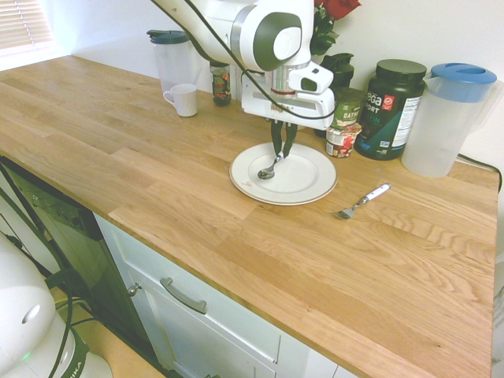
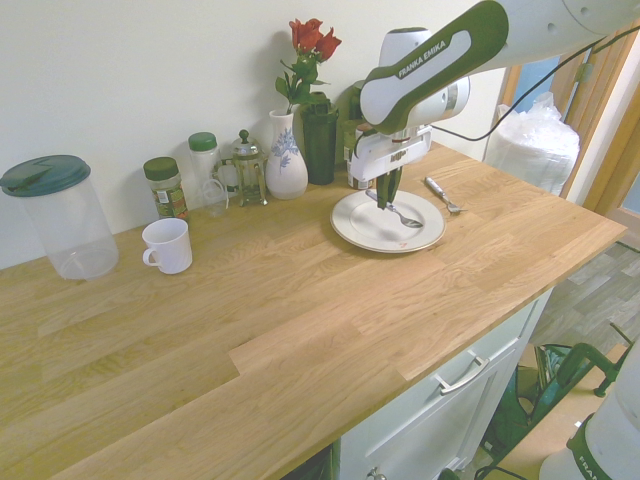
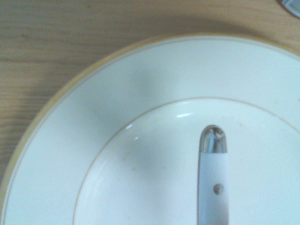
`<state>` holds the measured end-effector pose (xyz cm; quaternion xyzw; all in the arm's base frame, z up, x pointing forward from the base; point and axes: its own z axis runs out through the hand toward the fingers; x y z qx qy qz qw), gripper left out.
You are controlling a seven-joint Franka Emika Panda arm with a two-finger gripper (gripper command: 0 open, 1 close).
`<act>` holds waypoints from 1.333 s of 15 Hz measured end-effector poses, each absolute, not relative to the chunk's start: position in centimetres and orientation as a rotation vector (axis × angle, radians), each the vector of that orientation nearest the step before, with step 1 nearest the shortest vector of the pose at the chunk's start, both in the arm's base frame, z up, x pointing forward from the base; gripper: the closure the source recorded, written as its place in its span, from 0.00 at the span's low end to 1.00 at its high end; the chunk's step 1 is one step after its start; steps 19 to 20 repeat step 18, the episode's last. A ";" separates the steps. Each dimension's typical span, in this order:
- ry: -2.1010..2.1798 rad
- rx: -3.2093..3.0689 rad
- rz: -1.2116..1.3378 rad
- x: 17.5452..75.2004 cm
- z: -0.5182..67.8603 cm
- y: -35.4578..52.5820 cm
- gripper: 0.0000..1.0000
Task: Put the spoon into the plate
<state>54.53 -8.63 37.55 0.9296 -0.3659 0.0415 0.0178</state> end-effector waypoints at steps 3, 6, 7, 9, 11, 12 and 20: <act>-1.136 2.884 0.123 54.1 36.8 -7.8 0.00; -1.139 2.873 0.130 54.2 36.9 -7.2 0.00; -1.140 2.870 0.132 54.2 36.9 -7.0 0.00; -1.138 2.863 0.134 54.3 36.7 -6.7 0.00; -1.141 2.859 0.133 54.3 36.6 -6.7 0.00; -1.142 2.858 0.133 54.3 36.6 -6.7 0.00; -1.177 2.844 0.147 54.6 39.7 -6.3 0.00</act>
